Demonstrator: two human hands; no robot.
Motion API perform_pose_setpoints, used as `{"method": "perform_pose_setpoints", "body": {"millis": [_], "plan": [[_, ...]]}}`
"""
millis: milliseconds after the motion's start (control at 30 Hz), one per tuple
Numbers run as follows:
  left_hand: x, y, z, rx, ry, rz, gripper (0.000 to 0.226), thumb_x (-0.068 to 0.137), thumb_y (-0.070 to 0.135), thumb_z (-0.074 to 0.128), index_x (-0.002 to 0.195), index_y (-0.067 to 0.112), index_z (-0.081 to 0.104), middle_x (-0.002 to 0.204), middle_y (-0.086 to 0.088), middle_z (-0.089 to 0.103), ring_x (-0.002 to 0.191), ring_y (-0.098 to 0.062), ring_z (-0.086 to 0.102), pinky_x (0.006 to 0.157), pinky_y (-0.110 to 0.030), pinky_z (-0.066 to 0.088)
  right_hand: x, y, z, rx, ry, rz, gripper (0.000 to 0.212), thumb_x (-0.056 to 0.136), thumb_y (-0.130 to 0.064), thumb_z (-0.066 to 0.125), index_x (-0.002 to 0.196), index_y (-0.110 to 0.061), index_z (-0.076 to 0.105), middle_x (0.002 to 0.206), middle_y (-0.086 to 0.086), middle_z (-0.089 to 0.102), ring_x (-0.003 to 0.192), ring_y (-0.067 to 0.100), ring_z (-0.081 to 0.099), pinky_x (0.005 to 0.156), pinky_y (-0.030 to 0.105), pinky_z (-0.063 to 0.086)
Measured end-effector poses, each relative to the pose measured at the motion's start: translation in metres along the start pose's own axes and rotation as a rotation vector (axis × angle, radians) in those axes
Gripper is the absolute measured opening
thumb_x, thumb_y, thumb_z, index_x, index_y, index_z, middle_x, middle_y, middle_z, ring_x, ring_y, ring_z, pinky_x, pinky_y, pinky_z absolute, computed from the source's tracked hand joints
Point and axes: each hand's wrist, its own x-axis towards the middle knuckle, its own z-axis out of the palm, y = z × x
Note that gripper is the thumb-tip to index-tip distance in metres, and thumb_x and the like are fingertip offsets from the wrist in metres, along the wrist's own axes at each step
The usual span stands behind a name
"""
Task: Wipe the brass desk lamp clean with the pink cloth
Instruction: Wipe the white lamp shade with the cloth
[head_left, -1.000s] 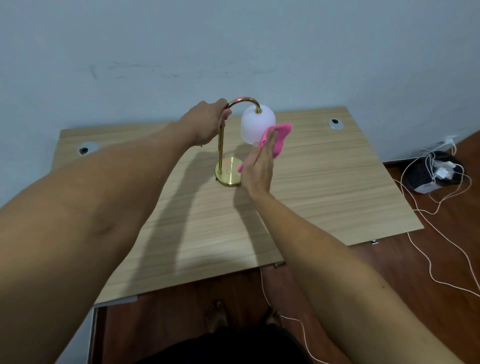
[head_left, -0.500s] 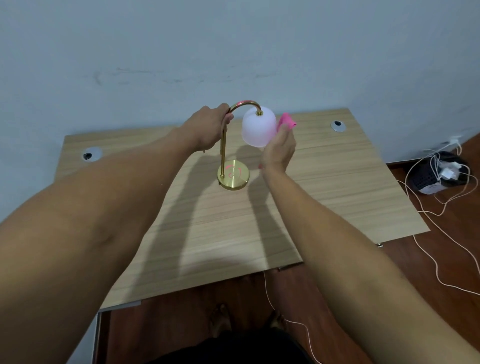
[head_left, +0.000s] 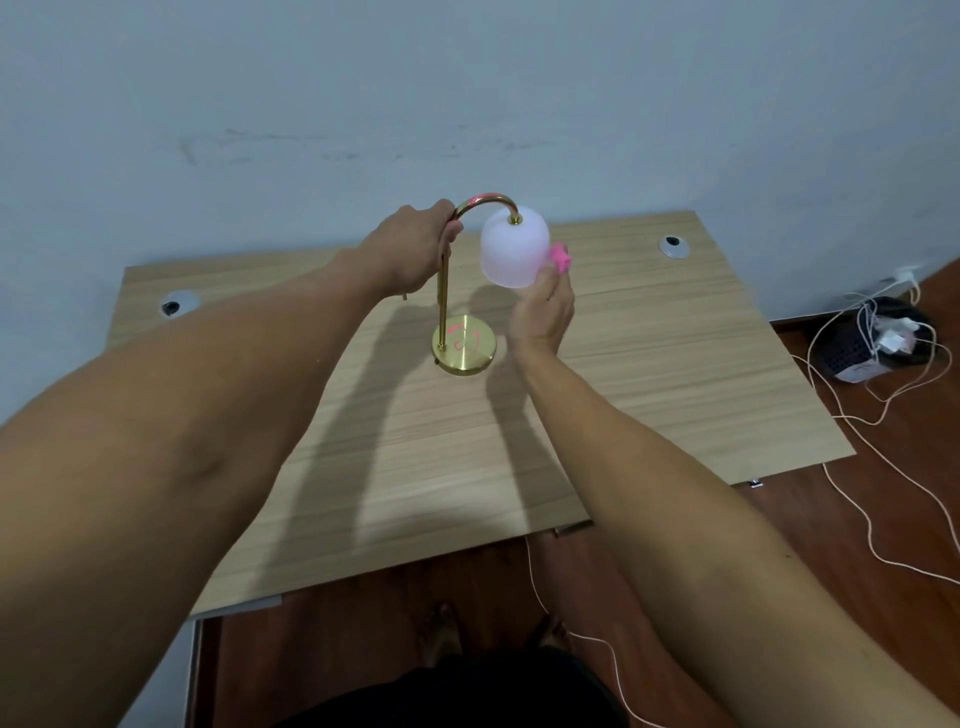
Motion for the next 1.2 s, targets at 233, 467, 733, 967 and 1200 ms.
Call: {"method": "perform_pose_setpoints", "body": {"millis": [233,467,733,967,1200], "plan": [[-0.001,0.003,-0.003,0.016,-0.01,0.004,0.035,0.106,0.044,0.025,0.104,0.019,0.05,0.098,-0.008,0.071,0.081,-0.03,0.064,0.075,-0.047,0.054,-0.029,0.015,-0.002,-0.183,-0.098,-0.024,0.049,0.113,-0.032,0.027,0.151,-0.011,0.05,0.148,-0.006,0.058,0.126,0.044,0.063,0.102,0.051,0.052],[-0.003,0.005,-0.003,0.018,-0.001,-0.001,0.036,0.106,0.042,0.025,0.106,0.017,0.051,0.096,-0.009,0.072,0.081,-0.032,0.063,0.074,-0.046,0.053,0.018,-0.009,-0.023,0.195,0.235,0.53,0.043,0.098,-0.033,0.034,0.093,-0.005,0.067,0.094,0.017,0.063,0.099,0.043,0.069,0.074,0.042,0.059],[-0.002,0.005,-0.003,0.017,0.0,0.003,0.037,0.107,0.041,0.026,0.106,0.015,0.051,0.096,-0.009,0.071,0.077,-0.03,0.062,0.068,-0.041,0.049,0.005,-0.023,0.006,0.028,-0.104,-0.042,0.05,0.109,-0.042,0.032,0.152,-0.025,0.053,0.151,0.008,0.057,0.133,0.03,0.058,0.102,0.041,0.054],[-0.002,0.006,-0.004,0.012,-0.005,0.0,0.037,0.107,0.04,0.025,0.106,0.014,0.051,0.095,-0.01,0.07,0.076,-0.03,0.062,0.067,-0.04,0.049,0.021,-0.022,-0.016,0.21,0.063,0.432,0.046,0.102,-0.034,0.036,0.096,-0.002,0.069,0.067,0.015,0.065,0.062,0.035,0.066,0.061,0.038,0.048],[-0.002,0.006,-0.005,0.017,-0.009,0.009,0.039,0.106,0.046,0.022,0.104,0.018,0.05,0.094,-0.01,0.07,0.08,-0.032,0.063,0.074,-0.05,0.053,0.021,-0.055,0.002,-0.06,-0.061,-0.14,0.044,0.11,-0.032,0.033,0.125,-0.014,0.071,0.12,0.01,0.069,0.111,0.026,0.061,0.096,0.039,0.051]]}}
